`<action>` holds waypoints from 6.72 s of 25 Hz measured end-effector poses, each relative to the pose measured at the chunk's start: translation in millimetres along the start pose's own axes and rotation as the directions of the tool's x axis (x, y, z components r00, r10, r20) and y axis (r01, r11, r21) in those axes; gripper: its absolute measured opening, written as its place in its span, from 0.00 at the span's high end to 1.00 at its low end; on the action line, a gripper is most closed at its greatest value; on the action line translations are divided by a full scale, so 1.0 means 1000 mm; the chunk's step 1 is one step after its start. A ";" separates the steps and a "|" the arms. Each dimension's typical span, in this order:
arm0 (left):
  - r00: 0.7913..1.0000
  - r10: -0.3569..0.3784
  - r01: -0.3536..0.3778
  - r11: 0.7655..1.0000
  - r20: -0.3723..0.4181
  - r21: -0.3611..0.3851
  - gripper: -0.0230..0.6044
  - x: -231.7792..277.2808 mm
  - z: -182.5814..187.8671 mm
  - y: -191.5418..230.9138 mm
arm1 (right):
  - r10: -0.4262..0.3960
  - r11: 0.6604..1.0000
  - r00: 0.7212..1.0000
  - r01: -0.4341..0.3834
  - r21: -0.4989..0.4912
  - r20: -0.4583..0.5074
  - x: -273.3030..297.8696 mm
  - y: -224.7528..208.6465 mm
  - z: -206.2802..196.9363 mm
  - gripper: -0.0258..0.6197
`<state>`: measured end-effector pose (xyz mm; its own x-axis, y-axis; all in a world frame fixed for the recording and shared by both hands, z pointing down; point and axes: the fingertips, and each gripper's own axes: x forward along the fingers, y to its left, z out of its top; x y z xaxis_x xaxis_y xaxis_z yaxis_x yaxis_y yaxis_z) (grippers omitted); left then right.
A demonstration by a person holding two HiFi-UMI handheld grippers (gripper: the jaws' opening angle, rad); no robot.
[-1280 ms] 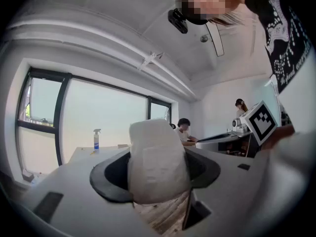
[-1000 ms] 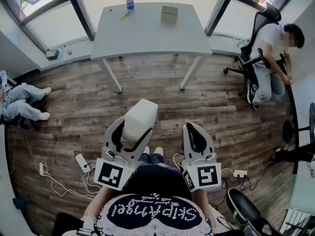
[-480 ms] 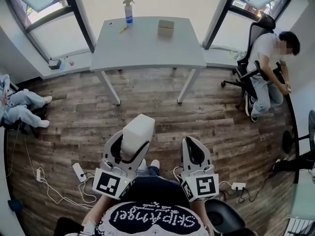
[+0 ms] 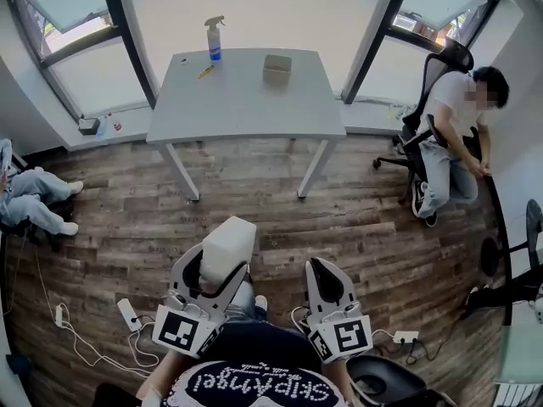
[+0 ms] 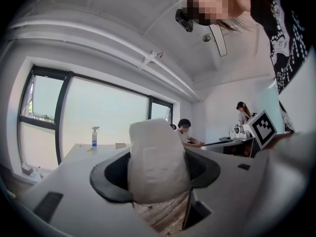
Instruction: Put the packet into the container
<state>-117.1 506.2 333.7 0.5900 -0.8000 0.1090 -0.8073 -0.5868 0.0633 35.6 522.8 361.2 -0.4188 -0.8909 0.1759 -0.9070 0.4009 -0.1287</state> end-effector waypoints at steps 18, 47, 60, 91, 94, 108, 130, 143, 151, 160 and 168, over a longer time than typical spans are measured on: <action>0.998 -0.037 0.037 0.999 0.052 0.009 0.51 0.105 0.038 0.107 | -0.020 1.000 1.000 0.020 0.015 0.014 0.132 -0.030 0.047 0.92; 1.000 0.001 -0.001 1.000 0.007 -0.016 0.51 0.153 0.027 0.170 | 0.013 1.000 0.999 -0.013 0.006 -0.036 0.216 -0.047 0.044 0.92; 0.997 0.070 -0.070 0.997 0.030 -0.020 0.51 0.243 0.048 0.191 | 0.059 0.998 0.997 -0.059 0.006 -0.047 0.280 -0.125 0.064 0.92; 0.989 0.128 -0.126 0.992 0.070 -0.033 0.51 0.313 0.062 0.188 | 0.234 0.970 0.948 -0.214 0.113 -0.214 0.339 -0.170 0.043 0.92; 0.989 0.126 -0.124 0.992 0.076 -0.028 0.51 0.312 0.064 0.190 | 0.246 0.968 0.942 -0.225 0.113 -0.228 0.341 -0.164 0.041 0.92; 0.995 0.079 -0.077 0.996 0.052 -0.050 0.51 0.357 0.065 0.244 | 0.187 0.979 0.944 -0.157 0.129 -0.272 0.391 -0.175 0.048 0.92; 1.000 -0.008 0.009 0.997 0.016 -0.071 0.51 0.419 0.065 0.297 | 0.078 0.987 0.962 -0.039 0.153 -0.261 0.455 -0.203 0.063 0.92; 0.999 -0.041 0.041 0.997 -0.001 -0.064 0.51 0.425 0.058 0.314 | 0.047 0.984 0.971 -0.005 0.177 -0.236 0.470 -0.197 0.059 0.92; 0.999 -0.037 0.037 0.997 -0.007 -0.070 0.51 0.443 0.062 0.309 | 0.059 0.985 0.969 -0.017 0.174 -0.241 0.474 -0.209 0.063 0.92; 1.000 -0.001 0.001 0.996 -0.005 -0.088 0.51 0.468 0.071 0.301 | 0.101 0.982 0.967 -0.058 0.182 -0.234 0.488 -0.234 0.075 0.92; 0.999 0.035 -0.036 0.995 -0.020 -0.089 0.51 0.474 0.069 0.300 | 0.138 0.978 0.962 -0.094 0.189 -0.235 0.494 -0.244 0.075 0.92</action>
<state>-78.5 -57.8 336.2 0.5613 -0.8172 0.1307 -0.8262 -0.5439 0.1469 53.8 -30.9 405.9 -0.5385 -0.7517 0.3806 -0.8388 0.4356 -0.3265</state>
